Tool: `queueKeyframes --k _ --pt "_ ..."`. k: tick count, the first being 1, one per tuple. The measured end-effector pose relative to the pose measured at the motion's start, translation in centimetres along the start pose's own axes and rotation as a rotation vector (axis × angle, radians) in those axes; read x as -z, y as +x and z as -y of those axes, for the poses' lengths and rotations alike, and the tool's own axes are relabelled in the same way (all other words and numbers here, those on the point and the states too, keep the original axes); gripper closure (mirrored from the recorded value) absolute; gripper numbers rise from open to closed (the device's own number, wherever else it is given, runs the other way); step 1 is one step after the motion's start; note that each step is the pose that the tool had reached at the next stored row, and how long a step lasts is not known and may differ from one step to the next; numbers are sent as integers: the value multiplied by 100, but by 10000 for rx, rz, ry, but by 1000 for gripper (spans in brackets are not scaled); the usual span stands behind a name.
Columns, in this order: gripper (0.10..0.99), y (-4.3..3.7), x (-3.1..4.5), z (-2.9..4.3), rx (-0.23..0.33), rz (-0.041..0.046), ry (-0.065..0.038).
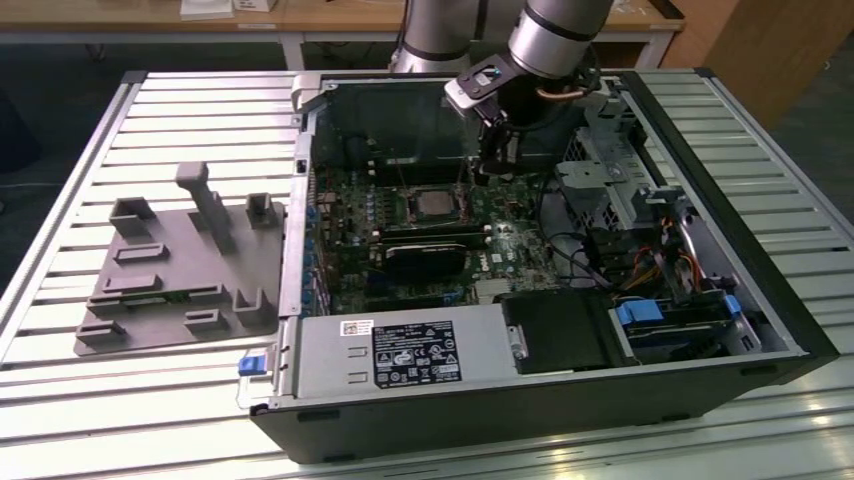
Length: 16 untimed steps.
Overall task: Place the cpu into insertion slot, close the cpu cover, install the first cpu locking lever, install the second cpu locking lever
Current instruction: 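Close the cpu cover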
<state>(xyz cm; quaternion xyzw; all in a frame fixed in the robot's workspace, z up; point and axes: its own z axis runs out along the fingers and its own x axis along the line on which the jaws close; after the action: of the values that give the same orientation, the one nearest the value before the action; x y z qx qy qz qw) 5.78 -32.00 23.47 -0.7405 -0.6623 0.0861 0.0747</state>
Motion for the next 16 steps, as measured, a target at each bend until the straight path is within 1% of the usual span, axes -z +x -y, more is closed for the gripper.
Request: queueKeyframes --k 4,12,16 --pt "984 -2 -5 20 6 -4 -33" --pt "984 -14 -30 125 45 -14 -208" --pt "984 -15 -32 134 55 -15 -226"
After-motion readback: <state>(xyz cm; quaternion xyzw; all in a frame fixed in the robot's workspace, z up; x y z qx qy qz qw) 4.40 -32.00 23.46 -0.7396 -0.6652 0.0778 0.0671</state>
